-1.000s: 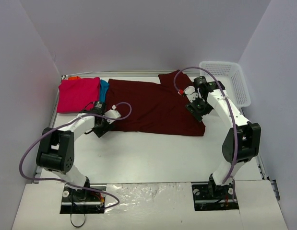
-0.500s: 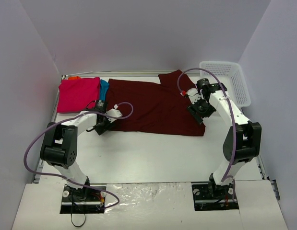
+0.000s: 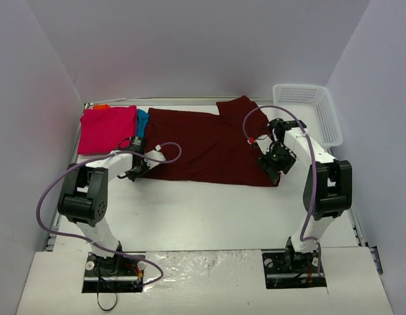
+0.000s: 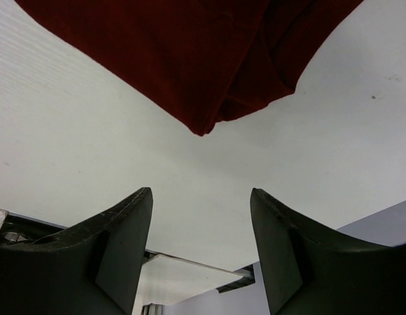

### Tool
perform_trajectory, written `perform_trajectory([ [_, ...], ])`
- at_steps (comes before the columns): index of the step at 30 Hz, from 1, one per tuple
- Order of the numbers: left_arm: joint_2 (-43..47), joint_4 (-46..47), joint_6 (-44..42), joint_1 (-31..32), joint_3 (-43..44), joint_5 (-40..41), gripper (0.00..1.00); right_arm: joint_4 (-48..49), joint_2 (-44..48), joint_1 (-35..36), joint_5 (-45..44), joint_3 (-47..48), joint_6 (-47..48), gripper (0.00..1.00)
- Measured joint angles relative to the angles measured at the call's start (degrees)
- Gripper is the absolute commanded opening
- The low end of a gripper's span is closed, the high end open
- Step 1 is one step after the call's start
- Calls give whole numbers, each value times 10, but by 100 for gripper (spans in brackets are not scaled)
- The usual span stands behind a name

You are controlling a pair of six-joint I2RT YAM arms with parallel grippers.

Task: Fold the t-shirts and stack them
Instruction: Fold the flattened tshirt in 1/3 of the way

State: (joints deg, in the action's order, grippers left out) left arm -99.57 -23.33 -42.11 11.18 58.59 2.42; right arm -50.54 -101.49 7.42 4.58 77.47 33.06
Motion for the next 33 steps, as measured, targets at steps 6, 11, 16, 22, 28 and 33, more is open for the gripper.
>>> perform_trajectory([
  [6, -3, -2, -4, -1, 4, 1, 2, -12, 0, -24, 8, -27, 21, 58],
  [11, -6, -6, -3, -1, 9, 2, 2, -30, 0, -47, 33, -30, 46, 58],
  [16, -7, -6, -3, -1, 9, 0, 2, -33, -14, -54, 52, -30, 61, 57],
  [22, -6, -6, -1, -1, 9, 0, 2, -23, -83, -54, 66, -15, 61, 57],
  [28, -3, -4, 3, -1, 7, -1, 2, 4, -111, -54, 67, 0, 60, 57],
  [33, -3, -4, 6, -1, 7, -3, 2, 21, -126, -54, 69, 6, 60, 47],
])
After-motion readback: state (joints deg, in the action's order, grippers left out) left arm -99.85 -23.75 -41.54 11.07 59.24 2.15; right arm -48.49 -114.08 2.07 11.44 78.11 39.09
